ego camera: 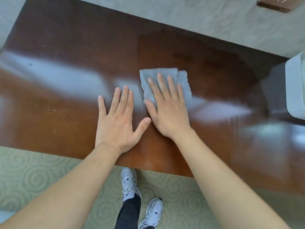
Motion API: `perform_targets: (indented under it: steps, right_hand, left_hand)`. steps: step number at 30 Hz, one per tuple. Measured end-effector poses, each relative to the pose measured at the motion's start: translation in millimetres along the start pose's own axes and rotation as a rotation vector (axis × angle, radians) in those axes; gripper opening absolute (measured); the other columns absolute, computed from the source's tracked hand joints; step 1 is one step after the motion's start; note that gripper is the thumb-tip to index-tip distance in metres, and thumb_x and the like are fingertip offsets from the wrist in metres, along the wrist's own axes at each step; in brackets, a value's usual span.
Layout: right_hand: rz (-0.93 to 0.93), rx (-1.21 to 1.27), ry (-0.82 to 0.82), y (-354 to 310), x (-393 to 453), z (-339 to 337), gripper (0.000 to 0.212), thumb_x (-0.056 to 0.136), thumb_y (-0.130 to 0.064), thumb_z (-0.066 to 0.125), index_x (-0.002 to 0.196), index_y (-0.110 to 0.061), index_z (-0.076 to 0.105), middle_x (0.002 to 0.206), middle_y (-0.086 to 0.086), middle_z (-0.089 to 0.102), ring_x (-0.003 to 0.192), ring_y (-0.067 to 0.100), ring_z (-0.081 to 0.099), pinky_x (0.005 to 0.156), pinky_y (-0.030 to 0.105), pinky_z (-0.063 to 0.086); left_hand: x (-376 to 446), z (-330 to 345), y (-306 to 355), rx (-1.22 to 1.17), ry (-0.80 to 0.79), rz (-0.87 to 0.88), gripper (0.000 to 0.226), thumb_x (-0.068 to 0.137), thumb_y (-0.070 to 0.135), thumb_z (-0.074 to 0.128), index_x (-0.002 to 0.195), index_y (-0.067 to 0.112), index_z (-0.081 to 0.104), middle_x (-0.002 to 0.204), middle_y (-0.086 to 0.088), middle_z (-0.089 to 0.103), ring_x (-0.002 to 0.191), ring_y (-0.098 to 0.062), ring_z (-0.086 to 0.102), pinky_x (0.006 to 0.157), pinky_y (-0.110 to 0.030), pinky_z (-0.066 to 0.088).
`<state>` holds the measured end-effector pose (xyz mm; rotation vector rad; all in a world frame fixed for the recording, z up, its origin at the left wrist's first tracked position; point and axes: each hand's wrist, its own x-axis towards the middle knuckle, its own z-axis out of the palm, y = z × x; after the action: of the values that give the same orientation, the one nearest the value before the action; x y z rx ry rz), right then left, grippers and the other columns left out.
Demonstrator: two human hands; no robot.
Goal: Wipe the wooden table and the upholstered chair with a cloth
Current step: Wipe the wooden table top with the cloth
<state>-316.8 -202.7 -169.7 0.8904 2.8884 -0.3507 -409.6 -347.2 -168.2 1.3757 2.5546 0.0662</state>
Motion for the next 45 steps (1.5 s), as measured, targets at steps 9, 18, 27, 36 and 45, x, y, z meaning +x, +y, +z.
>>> perform_targets:
  steps: [9, 18, 27, 36, 45]
  right_hand:
    - [0.037, -0.071, -0.089, 58, -127, 6, 0.067, 0.1, -0.062, 0.021, 0.159, -0.032, 0.008, 0.168, -0.004, 0.003, 0.154, 0.02, -0.002, 0.123, 0.044, 0.006]
    - [0.368, -0.014, 0.012, 152, 67, -36, 0.075, 0.096, -0.066, 0.02, 0.159, -0.029, 0.003, 0.168, 0.004, -0.004, 0.153, 0.028, -0.008, 0.123, 0.048, -0.003]
    - [0.294, -0.002, 0.043, 111, 18, -23, 0.076, 0.096, -0.066, 0.024, 0.159, -0.028, 0.004, 0.168, 0.003, -0.002, 0.153, 0.028, -0.008, 0.123, 0.049, -0.001]
    - [0.111, 0.001, -0.06, 23, -95, 12, 0.063, 0.103, -0.055, 0.022, 0.158, -0.035, 0.002, 0.168, -0.003, -0.004, 0.153, 0.023, -0.009, 0.121, 0.048, 0.001]
    - [-0.085, -0.058, -0.064, 0, 93, -9, 0.06, 0.103, -0.053, 0.019, 0.158, -0.035, 0.003, 0.167, -0.004, -0.005, 0.153, 0.02, -0.013, 0.121, 0.041, -0.011]
  left_hand:
    - [1, 1, 0, 0.001, 0.005, 0.002, 0.093, 0.095, 0.072, -0.001, 0.159, 0.007, 0.013, 0.168, -0.009, 0.008, 0.156, -0.024, 0.003, 0.121, -0.063, 0.005]
    - [4, 3, 1, 0.055, 0.003, -0.008, 0.098, 0.092, 0.075, 0.008, 0.158, 0.004, 0.018, 0.168, -0.01, 0.012, 0.156, -0.024, 0.006, 0.119, -0.066, 0.009]
    - [2, 0, 0, 0.053, -0.016, 0.004, 0.096, 0.093, 0.074, 0.003, 0.158, 0.004, 0.017, 0.168, -0.01, 0.01, 0.156, -0.025, 0.004, 0.119, -0.066, 0.008]
    - [3, -2, -1, 0.034, -0.027, 0.022, 0.094, 0.095, 0.071, 0.003, 0.158, 0.002, 0.014, 0.168, -0.013, 0.008, 0.156, -0.028, 0.003, 0.119, -0.067, 0.008]
    - [3, 0, -4, -0.019, 0.014, 0.054, 0.094, 0.096, 0.073, 0.014, 0.157, 0.001, 0.018, 0.167, -0.016, 0.011, 0.155, -0.031, 0.006, 0.117, -0.07, 0.01]
